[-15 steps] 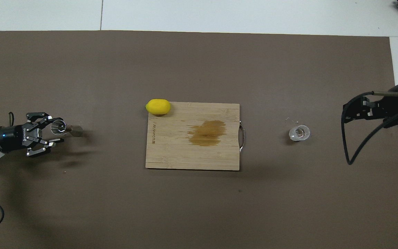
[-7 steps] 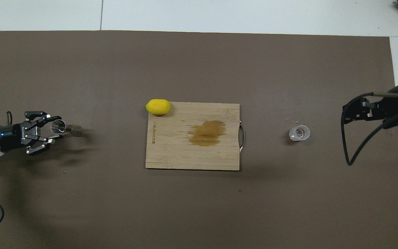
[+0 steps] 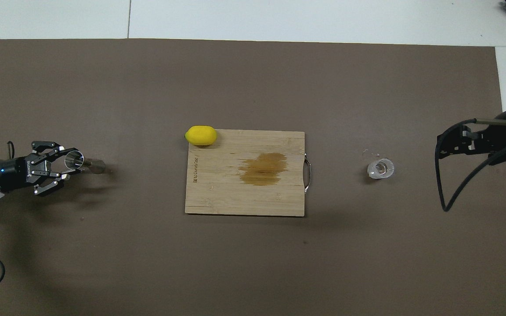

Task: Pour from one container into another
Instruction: 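Close the left gripper on the metal cup, then carry the metal cup with the left gripper onto the cutting board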

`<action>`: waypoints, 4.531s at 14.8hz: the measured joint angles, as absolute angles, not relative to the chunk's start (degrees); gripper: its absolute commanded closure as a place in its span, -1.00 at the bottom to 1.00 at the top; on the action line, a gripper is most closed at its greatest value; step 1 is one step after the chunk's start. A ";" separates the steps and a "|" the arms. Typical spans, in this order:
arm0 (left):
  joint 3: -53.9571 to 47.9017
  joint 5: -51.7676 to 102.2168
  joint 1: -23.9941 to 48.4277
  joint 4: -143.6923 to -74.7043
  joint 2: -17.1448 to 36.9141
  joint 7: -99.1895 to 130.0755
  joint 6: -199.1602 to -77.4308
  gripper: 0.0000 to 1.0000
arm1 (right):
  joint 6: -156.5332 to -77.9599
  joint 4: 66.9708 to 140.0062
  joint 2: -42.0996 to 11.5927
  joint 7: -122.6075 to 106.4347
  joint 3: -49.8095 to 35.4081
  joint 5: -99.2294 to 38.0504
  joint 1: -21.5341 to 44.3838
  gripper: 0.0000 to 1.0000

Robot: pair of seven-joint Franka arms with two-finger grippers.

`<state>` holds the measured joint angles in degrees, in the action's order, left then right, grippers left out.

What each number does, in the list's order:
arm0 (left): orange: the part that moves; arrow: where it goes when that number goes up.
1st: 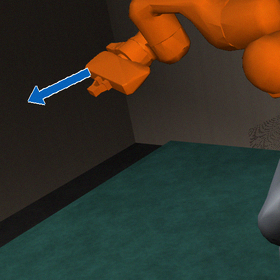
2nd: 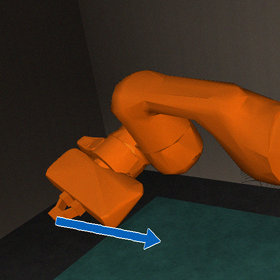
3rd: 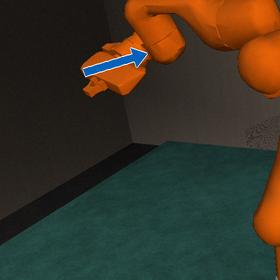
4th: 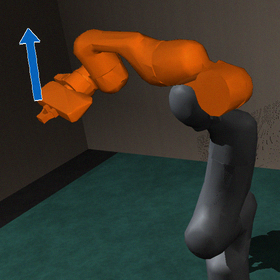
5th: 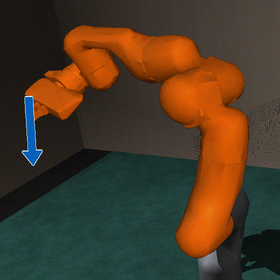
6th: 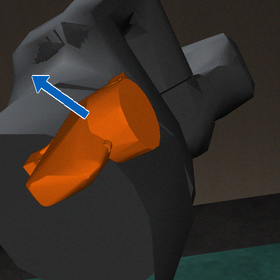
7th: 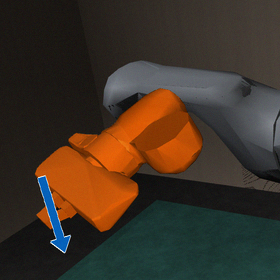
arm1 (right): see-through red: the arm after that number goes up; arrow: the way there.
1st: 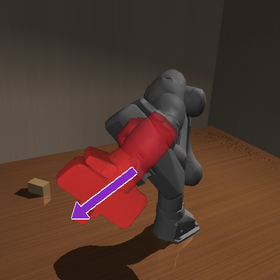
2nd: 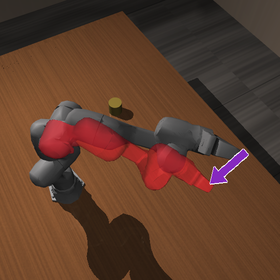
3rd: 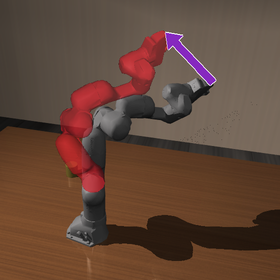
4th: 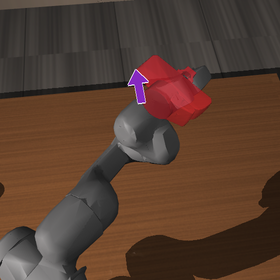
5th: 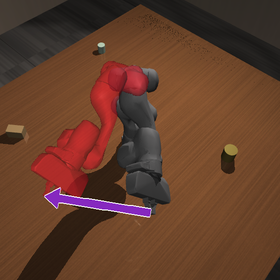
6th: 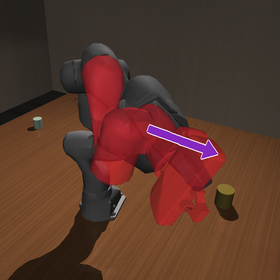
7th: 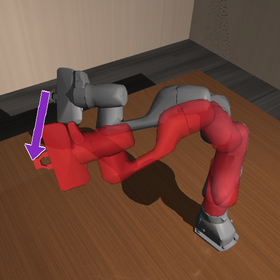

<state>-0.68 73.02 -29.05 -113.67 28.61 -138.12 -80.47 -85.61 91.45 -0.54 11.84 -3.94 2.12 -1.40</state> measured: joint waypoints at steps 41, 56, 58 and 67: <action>-2.70 88.09 -7.18 -121.08 22.11 -133.71 -84.65 0.53 | -85.61 91.51 -0.51 11.84 -3.94 2.12 -1.50 -1.00; -2.70 103.13 8.27 -126.55 17.91 -133.59 -96.77 0.48 | -85.61 91.56 -0.46 11.84 -3.94 2.12 -2.58 -1.00; -2.70 106.63 11.00 -126.64 17.60 -133.59 -98.77 0.45 | -85.61 91.56 -0.45 11.84 -3.94 2.12 -2.58 -1.00; -2.69 118.17 21.32 -127.15 17.13 -137.30 -107.75 0.46 | -85.61 91.56 -0.45 11.84 -3.94 2.12 -2.58 -1.00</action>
